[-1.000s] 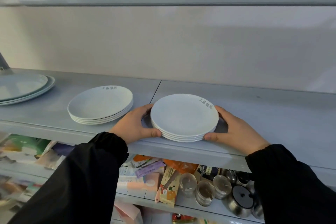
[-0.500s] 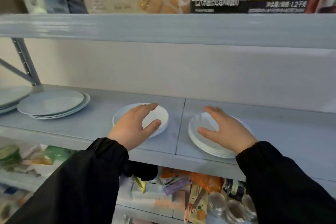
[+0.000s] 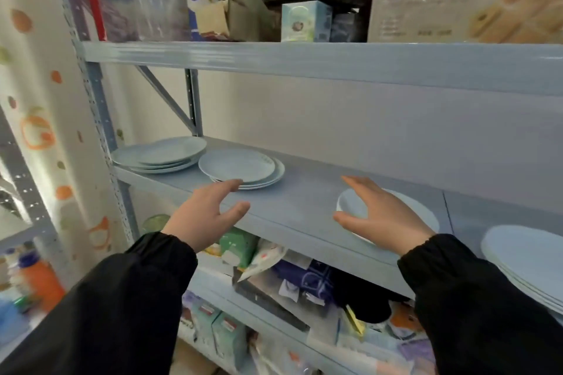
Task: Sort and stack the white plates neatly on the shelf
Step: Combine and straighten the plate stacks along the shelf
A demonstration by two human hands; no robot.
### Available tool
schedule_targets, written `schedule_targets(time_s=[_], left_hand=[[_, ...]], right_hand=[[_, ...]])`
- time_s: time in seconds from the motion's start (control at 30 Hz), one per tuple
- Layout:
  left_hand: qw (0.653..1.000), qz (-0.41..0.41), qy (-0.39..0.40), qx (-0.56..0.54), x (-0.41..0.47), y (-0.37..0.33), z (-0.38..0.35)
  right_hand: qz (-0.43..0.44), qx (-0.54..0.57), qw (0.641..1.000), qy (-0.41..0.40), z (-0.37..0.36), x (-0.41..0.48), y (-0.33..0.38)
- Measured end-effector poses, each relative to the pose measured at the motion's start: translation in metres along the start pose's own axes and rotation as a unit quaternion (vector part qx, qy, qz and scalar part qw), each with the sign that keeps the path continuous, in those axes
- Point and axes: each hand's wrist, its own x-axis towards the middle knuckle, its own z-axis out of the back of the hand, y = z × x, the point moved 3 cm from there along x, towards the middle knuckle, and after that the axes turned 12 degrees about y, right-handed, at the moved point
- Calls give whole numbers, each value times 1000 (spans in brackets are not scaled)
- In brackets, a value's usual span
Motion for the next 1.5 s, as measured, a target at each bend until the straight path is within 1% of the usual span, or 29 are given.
schedule_targets(time_s=[0.17,0.37,0.6,0.7,0.8,0.93,1.07,1.23,1.37,1.5], left_hand=[[999,37,1,-17,-16,51,22],[998,49,-2,-30,-7,90,28],[997,70,-5,-14,40,116,24],[998,59,-11,-11,67,120,24],[998,55,-9,7,100,125,30],[999,45,-21,17,137,126,31],[998,44,-34,21,161,132,29],[997,63,-30,-12,175,160,24],[997,60,4,-52,192,184,16],[990,38,40,-128,213,199,3]], right_hand=[[30,3,999,24,-28,35,51],[45,3,998,31,-44,68,74],[64,25,998,10,-52,117,70],[85,48,995,-7,-52,139,72],[87,75,993,-15,-55,164,70],[91,108,990,1,-62,196,67],[108,113,988,9,-67,218,75],[83,117,990,11,-73,239,75],[24,149,989,0,-81,260,63],[-49,161,986,-10,-97,280,54]])
